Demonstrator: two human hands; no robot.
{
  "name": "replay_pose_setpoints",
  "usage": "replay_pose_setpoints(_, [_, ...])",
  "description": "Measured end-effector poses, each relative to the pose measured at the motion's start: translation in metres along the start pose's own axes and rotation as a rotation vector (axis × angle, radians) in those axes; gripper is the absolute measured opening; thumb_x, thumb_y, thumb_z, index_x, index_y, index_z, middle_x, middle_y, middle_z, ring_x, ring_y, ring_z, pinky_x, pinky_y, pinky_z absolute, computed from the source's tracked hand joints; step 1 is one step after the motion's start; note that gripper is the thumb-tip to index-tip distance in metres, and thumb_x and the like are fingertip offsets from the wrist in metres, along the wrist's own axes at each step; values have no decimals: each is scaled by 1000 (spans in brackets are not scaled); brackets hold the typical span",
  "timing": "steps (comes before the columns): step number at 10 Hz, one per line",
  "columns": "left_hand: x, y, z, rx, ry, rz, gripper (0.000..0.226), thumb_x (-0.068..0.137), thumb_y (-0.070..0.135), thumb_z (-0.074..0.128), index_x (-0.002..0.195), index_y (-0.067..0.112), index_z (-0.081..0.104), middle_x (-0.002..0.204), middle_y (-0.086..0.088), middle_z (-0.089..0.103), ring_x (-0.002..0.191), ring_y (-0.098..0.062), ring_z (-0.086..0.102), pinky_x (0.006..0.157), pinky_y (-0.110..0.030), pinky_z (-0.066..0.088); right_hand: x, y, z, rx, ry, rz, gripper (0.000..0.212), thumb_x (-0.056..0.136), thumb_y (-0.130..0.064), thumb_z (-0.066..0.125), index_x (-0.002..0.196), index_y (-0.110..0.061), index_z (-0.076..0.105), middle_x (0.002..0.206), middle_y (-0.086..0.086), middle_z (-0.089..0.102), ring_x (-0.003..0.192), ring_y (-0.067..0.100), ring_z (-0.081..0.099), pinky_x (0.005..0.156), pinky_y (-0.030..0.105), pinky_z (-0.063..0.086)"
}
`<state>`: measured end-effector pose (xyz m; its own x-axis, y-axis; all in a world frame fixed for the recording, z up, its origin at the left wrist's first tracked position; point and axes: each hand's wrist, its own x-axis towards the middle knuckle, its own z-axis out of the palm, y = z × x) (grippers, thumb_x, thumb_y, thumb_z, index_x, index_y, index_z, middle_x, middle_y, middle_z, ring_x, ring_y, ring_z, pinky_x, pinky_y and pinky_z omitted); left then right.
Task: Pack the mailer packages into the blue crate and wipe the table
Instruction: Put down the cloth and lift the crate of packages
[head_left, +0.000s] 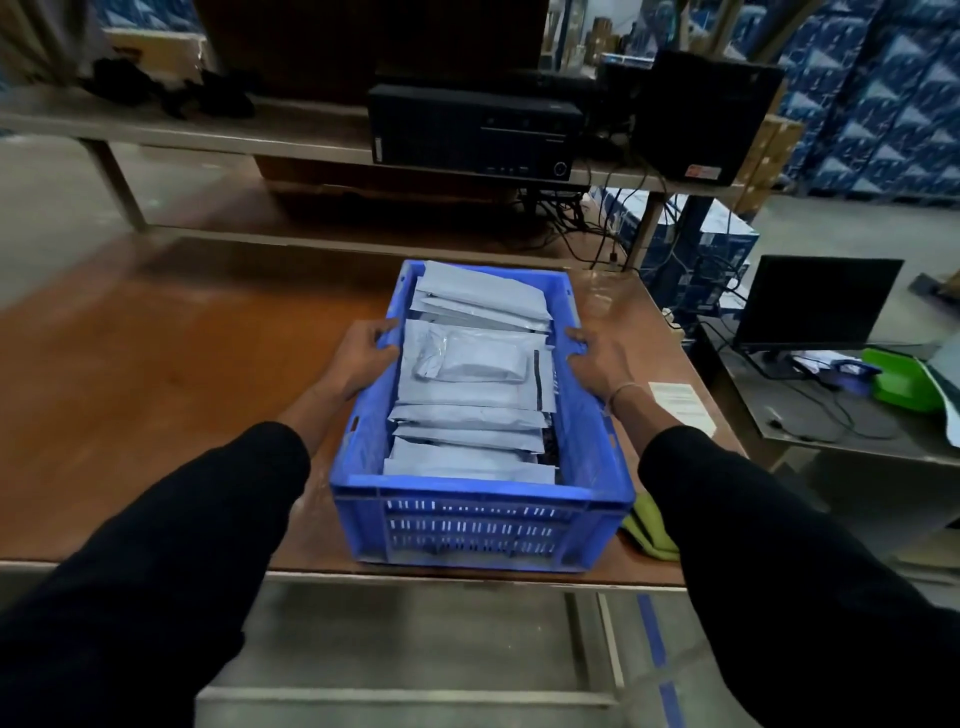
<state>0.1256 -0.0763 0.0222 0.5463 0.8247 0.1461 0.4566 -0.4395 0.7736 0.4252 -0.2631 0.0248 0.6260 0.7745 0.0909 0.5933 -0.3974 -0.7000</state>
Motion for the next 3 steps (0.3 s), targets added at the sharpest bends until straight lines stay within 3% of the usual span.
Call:
replay_pose_setpoints(2, [11, -7, -2, 196, -75, 22, 56, 99, 9, 56, 153, 6, 44, 152, -19, 50, 137, -37, 51, 110, -42, 42, -3, -3, 0, -55, -6, -34, 50, 93, -9, 55, 143, -9, 54, 144, 14, 55, 131, 30, 52, 102, 24, 39])
replay_pose_setpoints(3, [12, -9, 4, 318, -96, 70, 62, 102, 24, 57, 158, 11, 34, 164, -21, 30, 152, -40, 25, 121, -51, 28, -3, -2, 0, -44, 10, -33, 54, 95, -18, 54, 148, -14, 47, 147, 15, 50, 131, 33, 51, 103, 29, 40])
